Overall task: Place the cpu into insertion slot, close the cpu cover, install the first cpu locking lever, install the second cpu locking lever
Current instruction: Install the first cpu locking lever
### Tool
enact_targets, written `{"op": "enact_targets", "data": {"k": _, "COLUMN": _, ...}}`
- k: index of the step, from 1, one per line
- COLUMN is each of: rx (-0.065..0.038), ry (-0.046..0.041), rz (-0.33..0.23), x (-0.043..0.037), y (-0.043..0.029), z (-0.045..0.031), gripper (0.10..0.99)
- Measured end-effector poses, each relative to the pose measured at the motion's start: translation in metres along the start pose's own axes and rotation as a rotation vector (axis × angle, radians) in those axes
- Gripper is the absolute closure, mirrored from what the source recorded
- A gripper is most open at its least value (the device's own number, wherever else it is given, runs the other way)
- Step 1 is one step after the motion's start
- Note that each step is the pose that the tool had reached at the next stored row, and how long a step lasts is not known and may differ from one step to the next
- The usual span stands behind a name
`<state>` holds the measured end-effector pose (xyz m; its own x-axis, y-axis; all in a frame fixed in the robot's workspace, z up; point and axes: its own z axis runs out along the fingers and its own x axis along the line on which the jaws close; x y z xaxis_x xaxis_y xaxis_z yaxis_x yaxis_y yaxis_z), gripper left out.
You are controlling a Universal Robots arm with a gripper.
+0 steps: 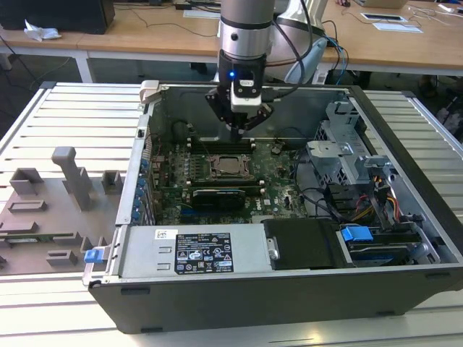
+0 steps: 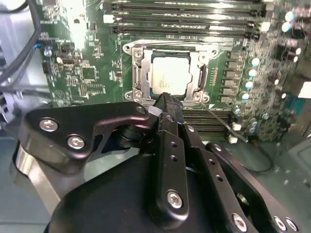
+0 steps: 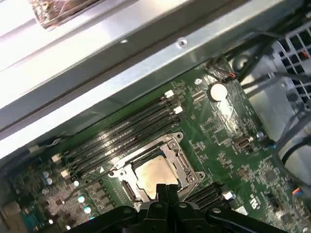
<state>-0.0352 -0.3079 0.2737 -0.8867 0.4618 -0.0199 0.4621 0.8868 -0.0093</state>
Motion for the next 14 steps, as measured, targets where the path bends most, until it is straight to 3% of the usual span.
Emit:
{"op": "enact_targets", "data": {"k": 1, "rx": -0.001, "ry": -0.0007, "rz": -0.072, "x": 0.0, "y": 0.0, "z": 0.0, "gripper": 0.98}}
{"op": "enact_targets", "data": {"k": 2, "rx": -0.002, "ry": -0.0009, "rz": -0.099, "x": 0.0, "y": 0.0, "z": 0.0, "gripper": 0.98}}
{"op": "enact_targets", "data": {"k": 6, "rx": -0.003, "ry": -0.0016, "rz": -0.17, "x": 0.0, "y": 0.0, "z": 0.0, "gripper": 0.98}}
{"op": "enact_targets", "data": {"k": 14, "rx": -0.007, "ry": -0.0034, "rz": -0.361, "x": 0.0, "y": 0.0, "z": 0.0, "gripper": 0.98}}
